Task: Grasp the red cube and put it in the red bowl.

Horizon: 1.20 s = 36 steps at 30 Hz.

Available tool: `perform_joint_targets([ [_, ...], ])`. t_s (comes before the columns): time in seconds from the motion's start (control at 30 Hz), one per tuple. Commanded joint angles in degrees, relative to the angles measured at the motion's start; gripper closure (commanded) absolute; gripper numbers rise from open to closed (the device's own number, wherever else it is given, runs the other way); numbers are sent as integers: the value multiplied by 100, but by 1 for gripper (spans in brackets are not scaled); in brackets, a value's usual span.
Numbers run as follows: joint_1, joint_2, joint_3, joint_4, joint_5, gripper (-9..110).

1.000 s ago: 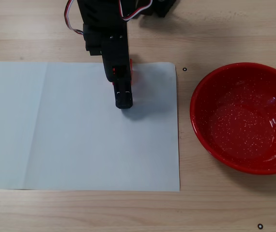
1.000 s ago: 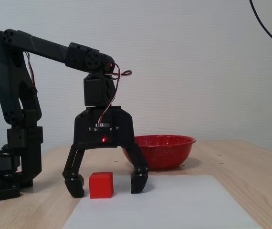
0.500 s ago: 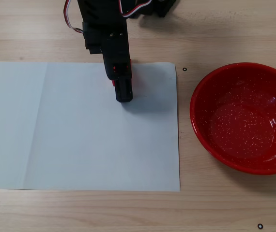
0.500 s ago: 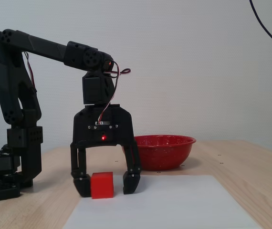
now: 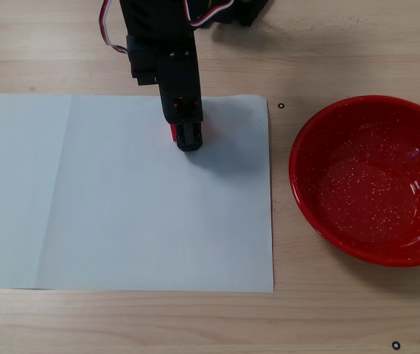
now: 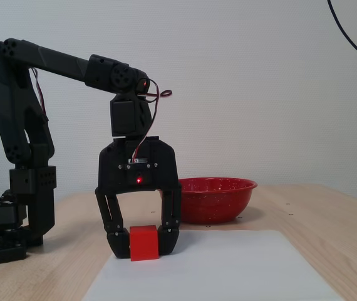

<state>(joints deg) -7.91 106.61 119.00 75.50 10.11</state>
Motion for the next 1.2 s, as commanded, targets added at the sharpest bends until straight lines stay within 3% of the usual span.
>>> perform_joint_targets([
  [0.0, -44, 501, -501, 255, -185, 101],
  [0.47, 413, 615, -2839, 1916, -756, 101],
  [0.93, 2224, 220, -4887, 1872, -1327, 101],
  [1.17, 3393, -167, -5335, 958, -1257, 101],
])
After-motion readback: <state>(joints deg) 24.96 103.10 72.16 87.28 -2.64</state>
